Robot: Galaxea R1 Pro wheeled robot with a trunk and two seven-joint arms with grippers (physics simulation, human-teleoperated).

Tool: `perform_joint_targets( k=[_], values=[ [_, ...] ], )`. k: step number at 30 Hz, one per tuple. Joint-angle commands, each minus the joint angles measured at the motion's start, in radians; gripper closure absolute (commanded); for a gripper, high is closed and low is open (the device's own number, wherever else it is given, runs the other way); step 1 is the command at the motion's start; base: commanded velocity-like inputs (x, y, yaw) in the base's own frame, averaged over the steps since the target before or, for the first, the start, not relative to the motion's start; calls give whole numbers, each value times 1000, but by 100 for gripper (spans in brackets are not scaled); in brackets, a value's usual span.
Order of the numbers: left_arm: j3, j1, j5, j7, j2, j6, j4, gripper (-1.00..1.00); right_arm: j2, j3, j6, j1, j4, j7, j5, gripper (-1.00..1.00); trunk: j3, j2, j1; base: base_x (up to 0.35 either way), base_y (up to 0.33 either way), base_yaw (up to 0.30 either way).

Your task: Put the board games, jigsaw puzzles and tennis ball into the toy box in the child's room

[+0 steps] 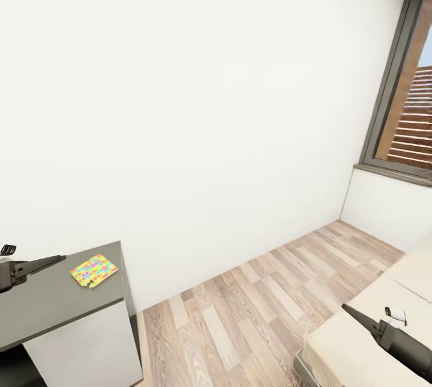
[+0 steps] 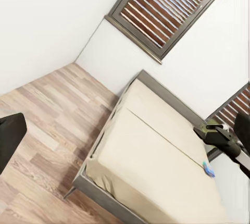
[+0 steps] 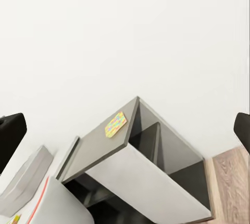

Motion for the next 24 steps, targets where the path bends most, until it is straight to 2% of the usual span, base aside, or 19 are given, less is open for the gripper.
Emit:
perform_joint_targets(
  k=[1,24],
  values=[
    [1,0,-1,-4,0,11,0,-100,0,-1,10,-1,5,3,-2,-100,0,-1,0,0,0,-277],
    [2,0,-1,-4,0,10,-1,-100,0,-8,10,-3,32,4,-2,-100,-1,-1,0,0,0,-278]
  ],
)
